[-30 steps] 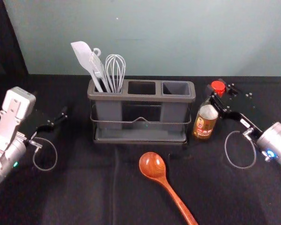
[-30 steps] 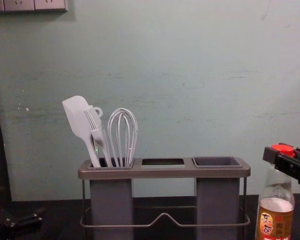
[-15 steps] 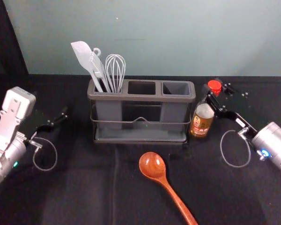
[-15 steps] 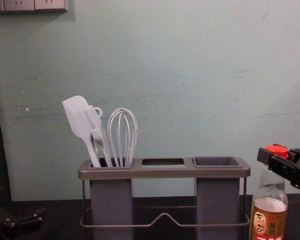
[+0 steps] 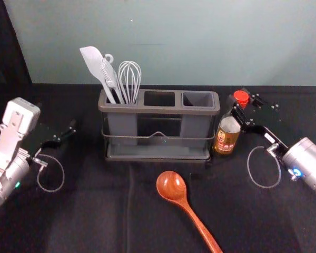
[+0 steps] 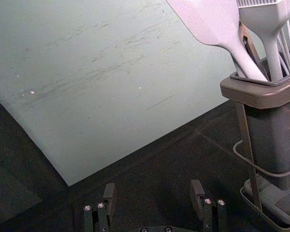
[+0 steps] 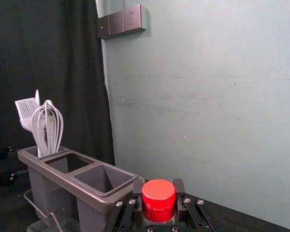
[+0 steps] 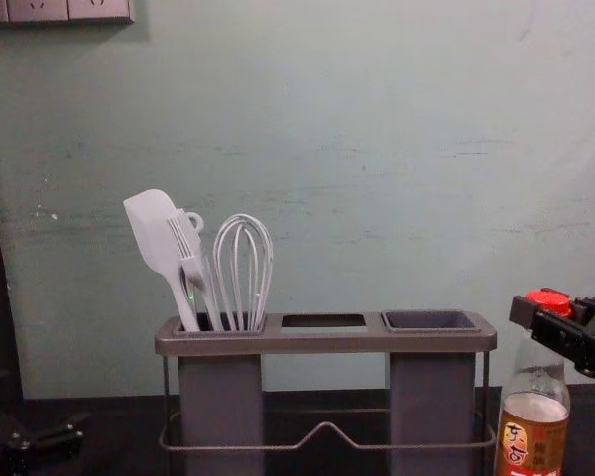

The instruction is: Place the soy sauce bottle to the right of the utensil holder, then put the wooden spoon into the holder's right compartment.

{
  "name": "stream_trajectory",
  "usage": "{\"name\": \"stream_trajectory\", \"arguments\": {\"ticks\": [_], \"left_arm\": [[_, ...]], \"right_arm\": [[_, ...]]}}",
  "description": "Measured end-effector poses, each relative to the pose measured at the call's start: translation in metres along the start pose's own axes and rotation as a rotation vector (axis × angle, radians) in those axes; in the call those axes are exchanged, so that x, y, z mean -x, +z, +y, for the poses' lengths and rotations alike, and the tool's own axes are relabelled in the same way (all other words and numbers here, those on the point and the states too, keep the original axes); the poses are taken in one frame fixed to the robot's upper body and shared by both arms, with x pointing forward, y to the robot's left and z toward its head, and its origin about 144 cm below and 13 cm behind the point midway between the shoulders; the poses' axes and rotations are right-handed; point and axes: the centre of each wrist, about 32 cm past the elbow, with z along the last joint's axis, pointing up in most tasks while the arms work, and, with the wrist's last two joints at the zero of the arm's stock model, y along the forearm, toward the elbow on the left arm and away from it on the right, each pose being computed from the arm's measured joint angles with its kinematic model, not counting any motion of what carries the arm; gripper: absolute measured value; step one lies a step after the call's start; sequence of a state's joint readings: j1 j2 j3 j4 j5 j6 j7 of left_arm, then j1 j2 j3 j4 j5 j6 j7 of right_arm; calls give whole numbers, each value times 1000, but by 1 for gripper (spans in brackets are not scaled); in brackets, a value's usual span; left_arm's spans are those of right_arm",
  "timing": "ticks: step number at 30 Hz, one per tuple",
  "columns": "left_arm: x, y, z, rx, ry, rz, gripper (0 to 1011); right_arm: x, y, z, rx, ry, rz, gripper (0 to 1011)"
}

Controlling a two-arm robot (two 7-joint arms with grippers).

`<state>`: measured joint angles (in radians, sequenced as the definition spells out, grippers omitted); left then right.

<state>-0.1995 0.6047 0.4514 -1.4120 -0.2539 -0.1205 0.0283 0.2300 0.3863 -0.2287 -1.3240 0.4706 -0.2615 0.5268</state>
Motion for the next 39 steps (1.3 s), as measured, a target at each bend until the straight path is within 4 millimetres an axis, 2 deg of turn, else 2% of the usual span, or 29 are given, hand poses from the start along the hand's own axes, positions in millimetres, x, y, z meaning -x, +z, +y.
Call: {"name": "stream_trajectory", "arguments": {"ticks": [39], "left_arm": [[0,0,0,0,0,0,1000]], "right_arm": [[-2,-5,0,-3,6,7,375]]}}
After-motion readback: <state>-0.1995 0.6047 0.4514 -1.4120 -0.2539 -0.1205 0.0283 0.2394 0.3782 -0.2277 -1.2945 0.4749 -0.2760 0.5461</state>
